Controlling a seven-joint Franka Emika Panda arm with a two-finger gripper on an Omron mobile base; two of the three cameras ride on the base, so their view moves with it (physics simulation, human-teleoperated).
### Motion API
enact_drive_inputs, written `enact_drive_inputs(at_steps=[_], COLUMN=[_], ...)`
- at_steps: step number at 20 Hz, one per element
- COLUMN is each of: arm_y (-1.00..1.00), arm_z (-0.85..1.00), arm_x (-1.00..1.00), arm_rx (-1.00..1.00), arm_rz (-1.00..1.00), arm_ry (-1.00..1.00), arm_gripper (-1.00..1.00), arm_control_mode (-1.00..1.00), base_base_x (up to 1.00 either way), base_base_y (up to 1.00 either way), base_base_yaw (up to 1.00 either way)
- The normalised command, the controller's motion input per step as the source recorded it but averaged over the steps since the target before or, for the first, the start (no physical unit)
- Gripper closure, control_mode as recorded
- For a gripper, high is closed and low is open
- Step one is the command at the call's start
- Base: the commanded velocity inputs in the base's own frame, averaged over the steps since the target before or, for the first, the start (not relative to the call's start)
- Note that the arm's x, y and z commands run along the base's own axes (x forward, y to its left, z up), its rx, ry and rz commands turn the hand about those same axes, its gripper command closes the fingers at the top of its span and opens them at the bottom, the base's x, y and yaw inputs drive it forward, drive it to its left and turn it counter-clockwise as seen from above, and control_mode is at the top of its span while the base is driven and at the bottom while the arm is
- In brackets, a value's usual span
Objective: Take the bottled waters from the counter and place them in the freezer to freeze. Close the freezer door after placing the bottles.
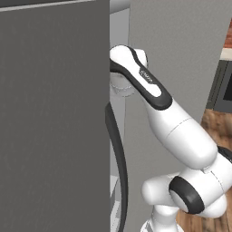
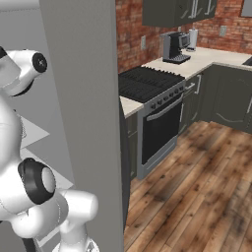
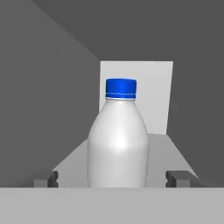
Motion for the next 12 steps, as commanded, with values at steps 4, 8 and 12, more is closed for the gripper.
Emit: enact_drive_inputs(at_steps=[4, 8, 12], arm_y=[-0.72, -0.8, -0.74], arm_z=[0.02, 0.1, 0.19], arm_x=[-0.3, -0.34, -0.52], arm_rx=[0.0, 0.0, 0.0], arm_rz=[-0.06, -0.03, -0.03], arm_ry=[0.0, 0.0, 0.0], arm_gripper=[-1.0, -1.0, -1.0], arm_control_mode=[-1.0, -1.0, -1.0], base_base_x=[0.0, 0.0, 0.0], base_base_y=[0.0, 0.0, 0.0], base_base_yaw=[0.0, 0.0, 0.0])
